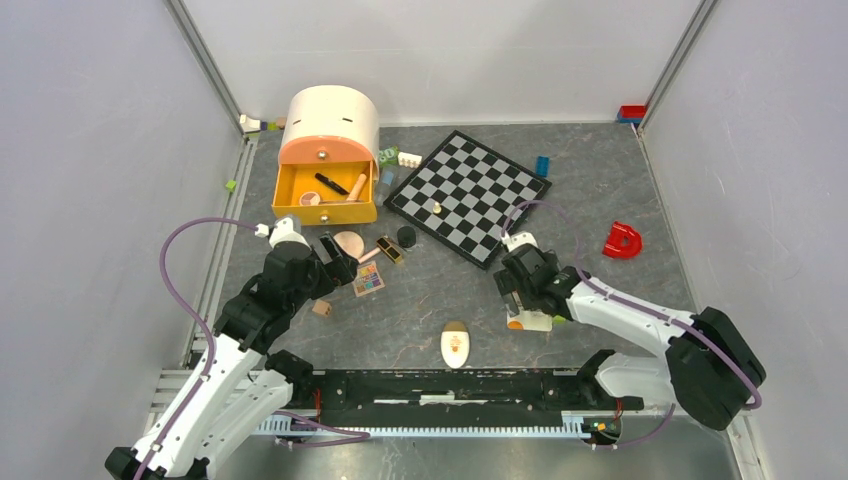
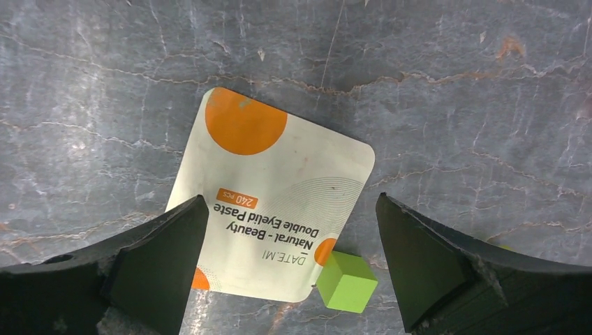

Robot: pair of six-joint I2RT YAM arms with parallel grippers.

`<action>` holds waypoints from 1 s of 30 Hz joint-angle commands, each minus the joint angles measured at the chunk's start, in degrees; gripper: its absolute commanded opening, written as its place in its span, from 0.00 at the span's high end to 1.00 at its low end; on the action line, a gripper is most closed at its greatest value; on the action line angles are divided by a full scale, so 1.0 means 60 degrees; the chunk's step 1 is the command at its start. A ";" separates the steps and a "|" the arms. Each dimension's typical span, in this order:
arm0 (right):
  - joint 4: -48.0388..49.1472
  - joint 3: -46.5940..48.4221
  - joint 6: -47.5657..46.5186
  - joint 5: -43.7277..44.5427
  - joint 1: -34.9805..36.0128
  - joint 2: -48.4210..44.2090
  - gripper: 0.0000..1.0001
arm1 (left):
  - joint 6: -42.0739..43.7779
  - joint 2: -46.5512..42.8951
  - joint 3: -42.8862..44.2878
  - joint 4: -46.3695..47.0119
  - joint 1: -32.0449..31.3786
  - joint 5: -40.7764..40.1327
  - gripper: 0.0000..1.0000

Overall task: Organize the makeup
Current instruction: Pick up the makeup from the center of the board.

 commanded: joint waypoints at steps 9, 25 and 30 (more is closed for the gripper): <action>0.0810 0.0264 -0.0180 -0.1628 -0.0065 -0.1742 0.02 | 0.0474 -0.0155 0.0028 -0.0263 -0.0051 -0.0335 0.00; 0.1009 -0.0449 0.0039 -0.1909 -0.0061 -0.2485 0.02 | -0.1691 0.0924 -0.0495 -0.0872 -0.0044 -0.0868 0.00; 0.1026 -0.0524 0.0036 -0.2039 -0.0056 -0.2538 0.02 | -0.1633 0.1104 -0.0643 -0.0468 -0.0043 -0.0870 0.02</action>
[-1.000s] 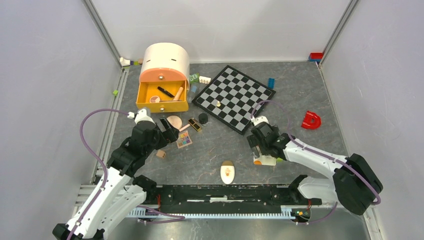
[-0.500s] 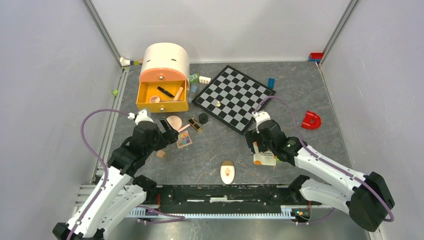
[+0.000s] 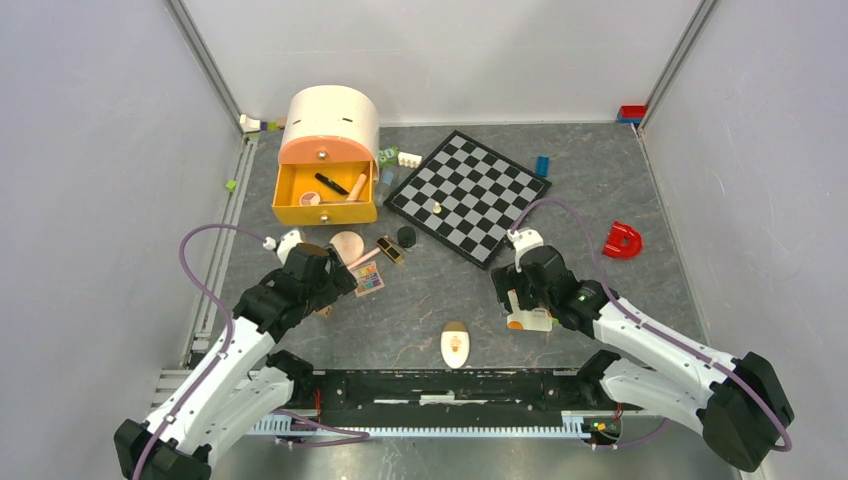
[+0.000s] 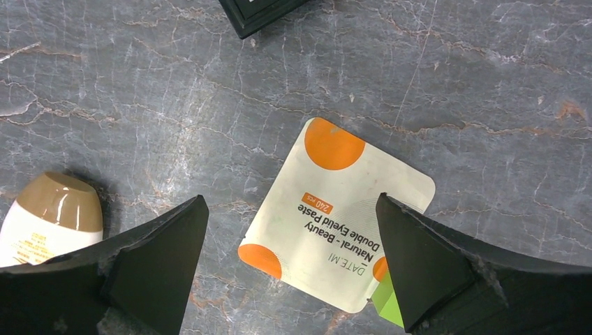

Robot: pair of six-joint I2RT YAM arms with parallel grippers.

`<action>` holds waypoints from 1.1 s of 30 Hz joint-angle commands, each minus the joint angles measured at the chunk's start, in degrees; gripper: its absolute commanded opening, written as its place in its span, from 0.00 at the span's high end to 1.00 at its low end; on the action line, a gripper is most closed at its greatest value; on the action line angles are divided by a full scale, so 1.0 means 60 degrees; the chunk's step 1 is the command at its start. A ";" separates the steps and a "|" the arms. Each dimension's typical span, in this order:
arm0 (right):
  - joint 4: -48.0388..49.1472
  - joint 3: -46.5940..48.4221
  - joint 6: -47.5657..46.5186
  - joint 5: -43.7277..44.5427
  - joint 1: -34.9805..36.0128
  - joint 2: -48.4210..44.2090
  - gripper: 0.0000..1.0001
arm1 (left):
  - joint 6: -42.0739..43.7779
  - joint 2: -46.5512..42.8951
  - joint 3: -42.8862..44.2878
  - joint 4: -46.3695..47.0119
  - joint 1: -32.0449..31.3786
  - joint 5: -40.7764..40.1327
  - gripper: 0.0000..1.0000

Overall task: Organize the makeup
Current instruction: Pick up the makeup from the center of the board.

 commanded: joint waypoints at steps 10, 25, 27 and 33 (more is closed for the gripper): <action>0.0423 -0.0235 0.0109 -0.0623 -0.0007 -0.0304 0.02 | 0.0334 0.2324 -0.0354 0.2754 -0.0158 0.0079 0.08; 0.0327 -0.0352 -0.0048 -0.0750 -0.0013 -0.0464 0.02 | -0.0530 0.5065 0.0245 0.3770 -0.0877 -0.1454 0.00; 0.0337 -0.0367 -0.0038 -0.0754 -0.0013 -0.0474 0.02 | -0.0544 0.5341 0.0406 0.3756 -0.0888 -0.1456 0.00; 0.0320 -0.0396 -0.0094 -0.0750 -0.0003 -0.0466 0.02 | -0.0559 0.5946 0.0855 0.3657 -0.1103 -0.1727 0.00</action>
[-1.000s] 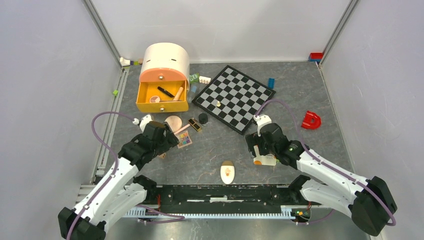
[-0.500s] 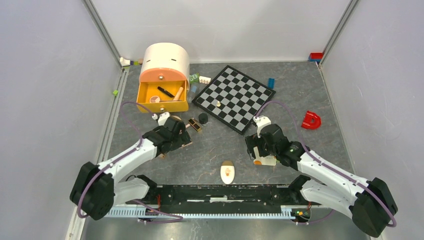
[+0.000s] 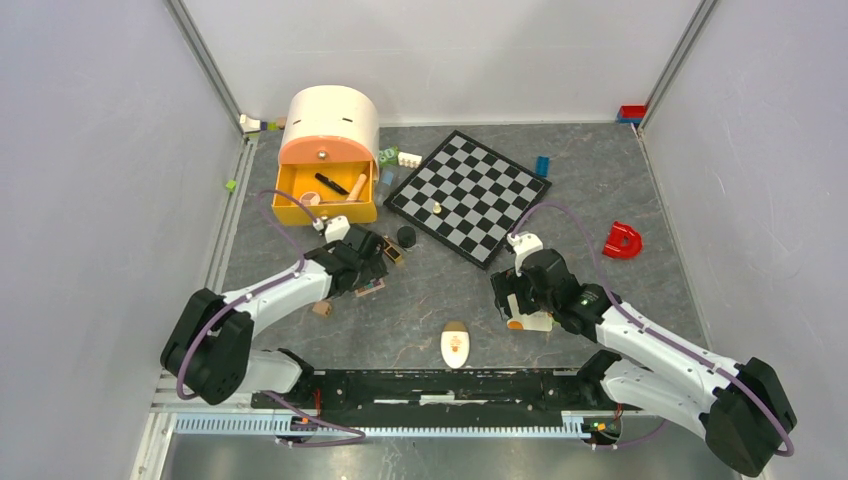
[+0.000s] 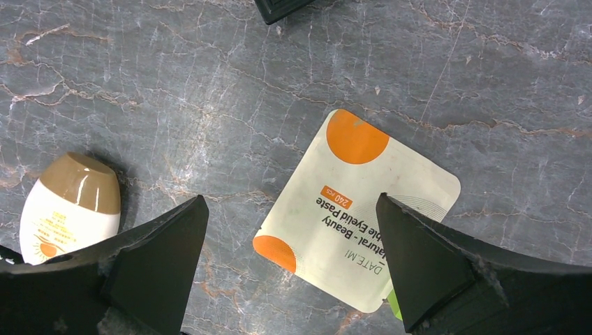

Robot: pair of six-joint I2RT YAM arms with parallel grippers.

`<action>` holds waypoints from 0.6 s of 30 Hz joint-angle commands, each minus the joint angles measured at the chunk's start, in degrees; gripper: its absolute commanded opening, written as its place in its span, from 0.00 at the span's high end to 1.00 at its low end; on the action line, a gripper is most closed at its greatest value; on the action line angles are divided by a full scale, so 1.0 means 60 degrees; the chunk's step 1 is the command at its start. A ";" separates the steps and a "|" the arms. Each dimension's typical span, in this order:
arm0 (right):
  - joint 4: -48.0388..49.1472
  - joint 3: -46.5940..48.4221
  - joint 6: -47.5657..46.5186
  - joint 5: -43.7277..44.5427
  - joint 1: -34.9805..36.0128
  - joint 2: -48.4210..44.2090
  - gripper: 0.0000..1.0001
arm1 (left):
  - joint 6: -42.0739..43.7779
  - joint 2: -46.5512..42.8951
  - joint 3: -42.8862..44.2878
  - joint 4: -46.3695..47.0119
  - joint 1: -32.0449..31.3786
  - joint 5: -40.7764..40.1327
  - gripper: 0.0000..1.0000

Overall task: Organize the makeup
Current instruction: Pick up the makeup from the center of the board.

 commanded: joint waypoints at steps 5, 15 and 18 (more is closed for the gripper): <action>0.0150 -0.0116 -0.0215 -0.0015 -0.0008 -0.0193 0.02 | -0.0311 0.0659 0.0701 0.0269 -0.0271 -0.0641 0.00; 0.0099 -0.0130 -0.0324 0.0086 -0.0004 -0.0200 0.02 | -0.0376 0.1344 0.1111 -0.0209 -0.0360 -0.0813 0.00; 0.0065 -0.0159 -0.0330 0.0116 -0.0003 -0.0233 0.02 | -0.0393 0.1405 0.1094 -0.0237 -0.0364 -0.0843 0.00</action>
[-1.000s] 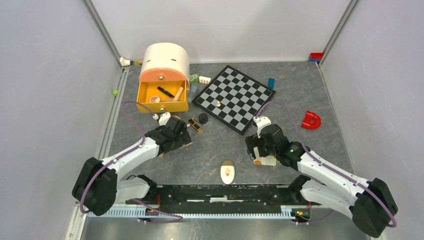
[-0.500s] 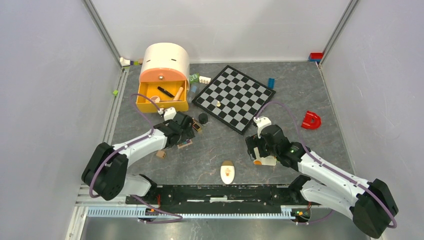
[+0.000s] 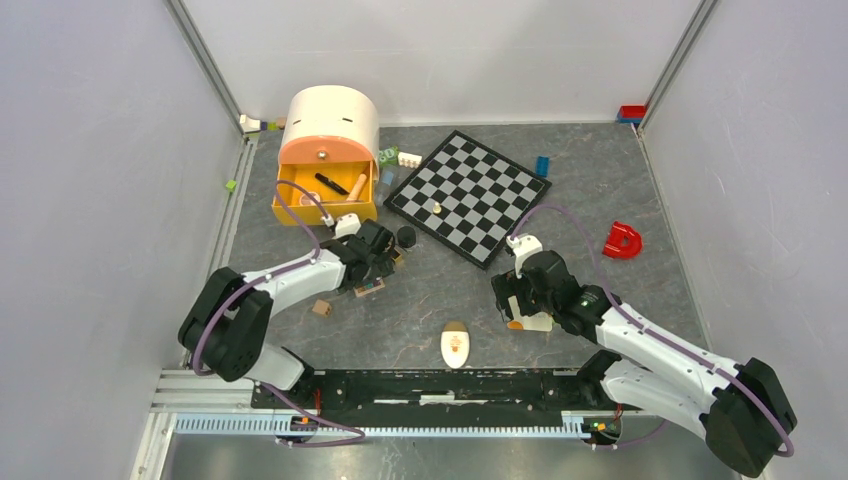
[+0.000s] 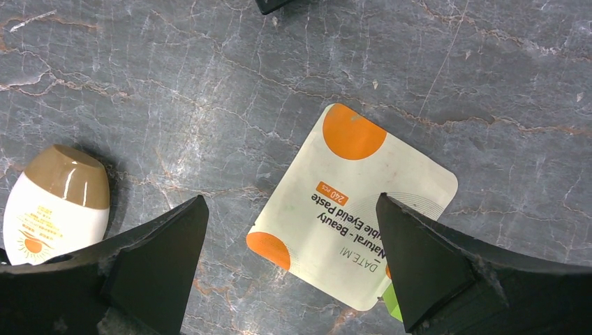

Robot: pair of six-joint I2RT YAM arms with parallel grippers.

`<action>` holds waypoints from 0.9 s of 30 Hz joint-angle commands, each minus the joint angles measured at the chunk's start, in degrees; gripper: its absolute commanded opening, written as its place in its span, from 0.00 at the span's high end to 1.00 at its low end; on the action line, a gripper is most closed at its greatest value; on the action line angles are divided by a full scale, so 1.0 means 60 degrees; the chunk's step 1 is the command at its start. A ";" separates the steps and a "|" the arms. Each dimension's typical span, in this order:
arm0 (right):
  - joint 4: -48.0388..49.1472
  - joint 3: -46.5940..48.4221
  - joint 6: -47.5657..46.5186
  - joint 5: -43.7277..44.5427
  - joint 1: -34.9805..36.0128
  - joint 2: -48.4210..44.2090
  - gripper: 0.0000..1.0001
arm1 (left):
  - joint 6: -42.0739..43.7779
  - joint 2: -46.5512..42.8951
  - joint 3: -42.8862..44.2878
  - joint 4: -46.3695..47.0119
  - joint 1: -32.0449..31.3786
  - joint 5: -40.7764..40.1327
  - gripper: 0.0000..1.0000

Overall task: Organize the makeup
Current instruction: Pick up the makeup from the center of the board.

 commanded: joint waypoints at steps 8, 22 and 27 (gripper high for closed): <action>0.0078 -0.0051 -0.0156 0.0107 -0.0014 -0.0191 0.02 | -0.0477 0.0408 0.0102 -0.0102 -0.0052 -0.0464 0.03; -0.0120 -0.0028 -0.0128 0.0258 -0.0003 -0.0396 0.02 | -0.0430 0.0717 0.0143 -0.0255 -0.0074 -0.0453 0.21; -0.0178 0.0044 -0.0049 0.0239 -0.0003 -0.0500 0.02 | -0.0461 0.0062 0.0018 -0.0411 -0.0154 -0.0370 0.27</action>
